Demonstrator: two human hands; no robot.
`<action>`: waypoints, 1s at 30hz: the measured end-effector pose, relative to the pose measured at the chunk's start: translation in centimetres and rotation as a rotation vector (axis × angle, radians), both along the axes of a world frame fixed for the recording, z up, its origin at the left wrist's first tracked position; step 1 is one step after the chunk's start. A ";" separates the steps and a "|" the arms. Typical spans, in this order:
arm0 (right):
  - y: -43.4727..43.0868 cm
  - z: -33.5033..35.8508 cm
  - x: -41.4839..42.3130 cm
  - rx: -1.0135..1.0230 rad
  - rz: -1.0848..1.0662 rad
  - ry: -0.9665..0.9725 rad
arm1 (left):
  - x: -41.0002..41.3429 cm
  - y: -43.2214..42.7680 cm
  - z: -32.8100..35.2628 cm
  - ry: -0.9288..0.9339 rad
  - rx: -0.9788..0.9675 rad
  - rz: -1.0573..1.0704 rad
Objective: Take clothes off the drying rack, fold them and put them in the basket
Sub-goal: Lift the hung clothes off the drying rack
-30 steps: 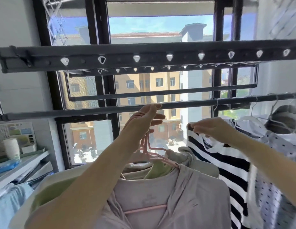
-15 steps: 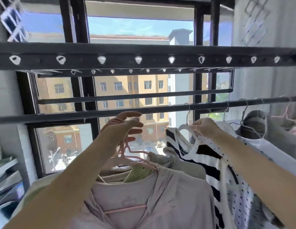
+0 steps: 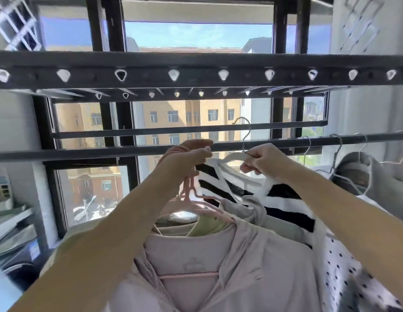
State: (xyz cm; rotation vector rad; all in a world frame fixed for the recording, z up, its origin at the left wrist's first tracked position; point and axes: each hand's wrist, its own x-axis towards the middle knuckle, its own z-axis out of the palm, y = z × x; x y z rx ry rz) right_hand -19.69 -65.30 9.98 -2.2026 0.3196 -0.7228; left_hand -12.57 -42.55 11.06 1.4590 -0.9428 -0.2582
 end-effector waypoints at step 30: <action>-3.2 -3.6 -9.7 -0.203 -0.249 0.204 | -1.1 -4.0 -2.9 0.039 -0.038 -0.266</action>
